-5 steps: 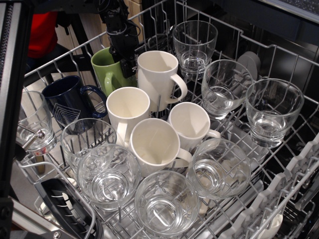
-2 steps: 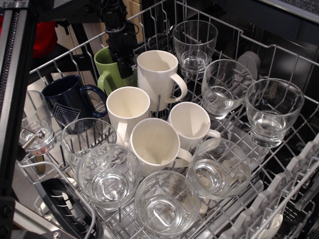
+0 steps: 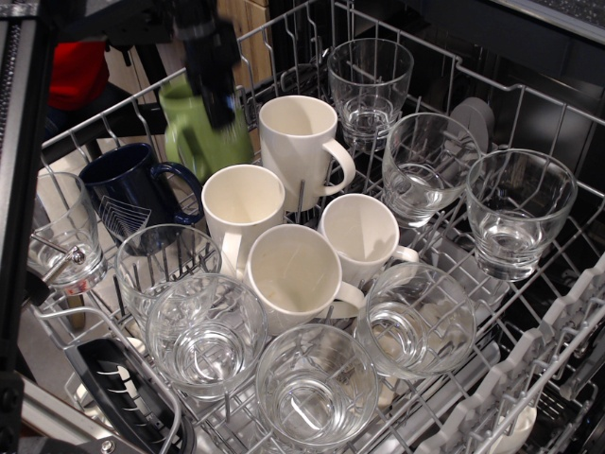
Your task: Pick up green mug
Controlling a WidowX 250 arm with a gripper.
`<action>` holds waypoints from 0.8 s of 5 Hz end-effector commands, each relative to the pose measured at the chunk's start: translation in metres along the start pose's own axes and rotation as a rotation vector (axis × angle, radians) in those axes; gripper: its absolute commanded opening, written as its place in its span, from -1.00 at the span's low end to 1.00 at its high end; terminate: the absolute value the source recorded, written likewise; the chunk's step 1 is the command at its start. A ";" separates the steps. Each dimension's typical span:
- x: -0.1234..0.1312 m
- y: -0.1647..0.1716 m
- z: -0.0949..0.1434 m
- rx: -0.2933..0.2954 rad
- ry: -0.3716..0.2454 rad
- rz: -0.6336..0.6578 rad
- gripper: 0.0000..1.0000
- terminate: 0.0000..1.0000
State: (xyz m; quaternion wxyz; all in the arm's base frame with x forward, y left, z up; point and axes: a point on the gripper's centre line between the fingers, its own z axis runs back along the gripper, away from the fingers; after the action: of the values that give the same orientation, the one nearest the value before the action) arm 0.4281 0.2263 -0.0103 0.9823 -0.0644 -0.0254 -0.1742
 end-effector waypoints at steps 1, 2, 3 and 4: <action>0.010 0.005 0.103 0.098 -0.123 0.010 -1.00 -1.00; 0.000 -0.005 0.129 0.093 -0.080 -0.008 -1.00 -1.00; -0.010 -0.017 0.152 0.086 -0.030 -0.022 -1.00 -1.00; -0.019 -0.028 0.161 0.071 -0.011 -0.033 -1.00 -1.00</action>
State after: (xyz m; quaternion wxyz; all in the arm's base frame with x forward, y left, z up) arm 0.3889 0.2242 0.0877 0.9787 -0.0849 0.0145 -0.1862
